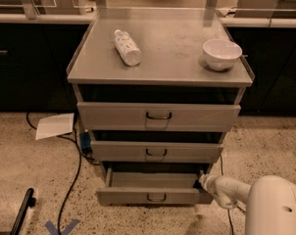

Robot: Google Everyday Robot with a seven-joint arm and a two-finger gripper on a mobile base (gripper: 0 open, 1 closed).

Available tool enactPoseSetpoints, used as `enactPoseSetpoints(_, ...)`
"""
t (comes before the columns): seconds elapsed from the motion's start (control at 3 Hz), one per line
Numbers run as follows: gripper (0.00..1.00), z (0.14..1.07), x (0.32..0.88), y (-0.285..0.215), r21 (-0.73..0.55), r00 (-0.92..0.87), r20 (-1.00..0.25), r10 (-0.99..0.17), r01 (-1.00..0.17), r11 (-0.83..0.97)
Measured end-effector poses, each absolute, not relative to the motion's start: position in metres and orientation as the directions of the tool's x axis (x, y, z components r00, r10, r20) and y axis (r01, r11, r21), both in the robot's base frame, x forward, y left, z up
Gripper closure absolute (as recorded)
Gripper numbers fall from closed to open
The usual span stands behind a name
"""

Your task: Open bottom drawer

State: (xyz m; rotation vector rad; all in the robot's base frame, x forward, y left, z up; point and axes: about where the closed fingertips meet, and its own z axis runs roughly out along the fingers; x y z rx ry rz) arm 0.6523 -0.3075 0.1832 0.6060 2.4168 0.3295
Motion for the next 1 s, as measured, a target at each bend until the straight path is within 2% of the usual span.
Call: enactPoseSetpoints(1.0, 1.00, 0.1771, 0.6454, -0.3045, 0.365, -0.724, -0.481, 0.495, 0.348, 0.863)
